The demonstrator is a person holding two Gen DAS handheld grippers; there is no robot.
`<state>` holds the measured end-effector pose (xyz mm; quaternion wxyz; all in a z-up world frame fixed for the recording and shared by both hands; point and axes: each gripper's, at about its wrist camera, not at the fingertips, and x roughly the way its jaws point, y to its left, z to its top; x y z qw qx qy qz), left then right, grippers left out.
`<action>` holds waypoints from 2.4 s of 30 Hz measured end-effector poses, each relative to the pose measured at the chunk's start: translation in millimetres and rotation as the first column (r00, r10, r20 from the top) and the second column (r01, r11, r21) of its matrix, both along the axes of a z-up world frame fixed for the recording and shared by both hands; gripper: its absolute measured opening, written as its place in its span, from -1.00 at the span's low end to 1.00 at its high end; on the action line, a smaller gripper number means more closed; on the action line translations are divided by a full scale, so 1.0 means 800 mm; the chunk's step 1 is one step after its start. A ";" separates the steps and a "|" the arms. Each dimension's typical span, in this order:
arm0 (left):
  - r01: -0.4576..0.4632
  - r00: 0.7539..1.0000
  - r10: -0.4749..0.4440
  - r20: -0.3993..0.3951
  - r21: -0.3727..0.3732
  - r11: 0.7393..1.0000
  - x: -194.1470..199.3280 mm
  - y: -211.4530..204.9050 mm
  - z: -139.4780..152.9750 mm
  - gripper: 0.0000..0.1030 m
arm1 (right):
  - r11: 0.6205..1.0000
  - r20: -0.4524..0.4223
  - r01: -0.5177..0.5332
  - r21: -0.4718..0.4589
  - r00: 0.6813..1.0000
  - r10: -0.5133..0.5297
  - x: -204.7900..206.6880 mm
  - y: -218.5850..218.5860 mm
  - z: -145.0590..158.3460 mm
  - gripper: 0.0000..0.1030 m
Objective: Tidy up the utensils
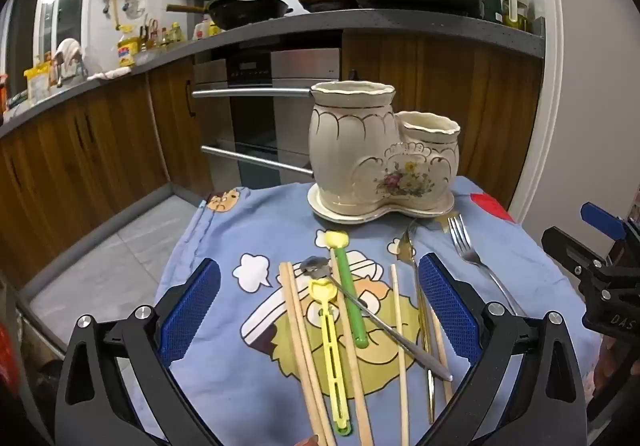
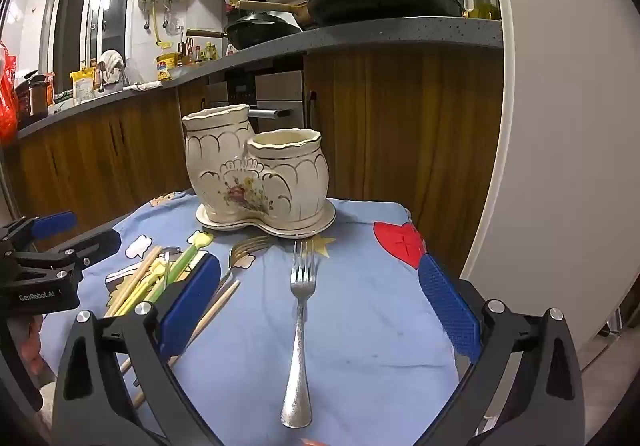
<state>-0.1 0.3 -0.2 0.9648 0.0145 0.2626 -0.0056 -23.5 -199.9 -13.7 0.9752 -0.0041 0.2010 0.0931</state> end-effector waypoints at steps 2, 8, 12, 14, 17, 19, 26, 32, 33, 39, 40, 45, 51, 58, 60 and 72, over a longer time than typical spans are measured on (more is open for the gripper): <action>-0.001 1.000 0.001 -0.001 -0.005 1.000 0.000 0.000 0.000 0.91 | 1.000 -0.007 -0.002 0.003 1.000 0.002 0.001 0.000 0.000 0.90; -0.008 1.000 0.008 0.002 -0.011 1.000 0.000 0.003 0.000 0.91 | 1.000 -0.005 -0.004 0.009 1.000 0.004 0.000 -0.001 0.000 0.90; -0.002 1.000 0.002 0.003 -0.001 1.000 -0.004 0.001 0.005 0.91 | 1.000 -0.010 -0.008 0.009 1.000 0.008 0.002 0.000 -0.005 0.90; -0.003 1.000 0.003 0.000 -0.003 1.000 -0.005 0.002 0.006 0.91 | 1.000 -0.011 -0.009 0.008 1.000 0.009 0.003 0.000 -0.006 0.90; -0.004 1.000 0.004 0.001 0.002 1.000 -0.003 0.008 0.003 0.91 | 1.000 -0.017 -0.007 0.010 1.000 0.007 0.004 0.000 -0.004 0.90; -0.011 1.000 0.011 0.000 0.005 1.000 -0.002 0.007 -0.001 0.91 | 1.000 -0.019 -0.005 0.012 1.000 0.005 0.003 -0.001 -0.004 0.90; -0.022 1.000 0.022 -0.001 0.008 1.000 0.000 0.007 -0.004 0.91 | 1.000 -0.022 0.001 0.019 1.000 -0.001 0.001 -0.007 -0.006 0.90; -0.025 1.000 0.025 -0.008 0.011 1.000 0.001 0.004 -0.007 0.91 | 1.000 -0.025 0.002 0.030 1.000 -0.002 0.001 -0.012 -0.006 0.90; -0.025 1.000 0.025 -0.007 0.012 1.000 0.000 0.005 -0.004 0.91 | 1.000 -0.027 0.002 0.030 1.000 -0.002 0.001 -0.013 -0.006 0.90; -0.021 1.000 0.021 -0.008 0.015 1.000 0.000 0.004 -0.006 0.91 | 0.999 -0.025 0.005 0.032 1.000 -0.004 0.000 -0.014 -0.006 0.90; -0.020 1.000 0.020 -0.008 0.014 1.000 -0.001 0.004 -0.004 0.91 | 0.999 -0.025 0.005 0.033 1.000 -0.004 0.000 -0.015 -0.006 0.90; -0.018 1.000 0.018 -0.010 0.017 1.000 -0.001 0.003 -0.003 0.91 | 0.999 -0.031 0.003 0.034 1.000 -0.002 0.002 -0.015 -0.007 0.90; -0.018 1.000 0.018 -0.007 0.020 1.000 -0.001 0.002 -0.002 0.91 | 0.999 -0.030 0.002 0.033 1.000 -0.001 0.001 -0.014 -0.006 0.90; -0.017 1.000 0.017 -0.007 0.019 1.000 -0.001 0.003 -0.001 0.91 | 1.000 -0.031 0.001 0.031 1.000 0.000 0.001 -0.013 -0.006 0.90; -0.018 1.000 0.018 -0.007 0.020 1.000 -0.001 0.003 -0.001 0.91 | 1.000 -0.029 0.002 0.029 1.000 -0.001 0.001 -0.013 -0.006 0.90; -0.018 1.000 0.018 -0.003 0.017 1.000 -0.003 0.008 0.002 0.91 | 1.000 -0.037 -0.001 0.025 0.999 0.001 0.002 -0.012 -0.007 0.90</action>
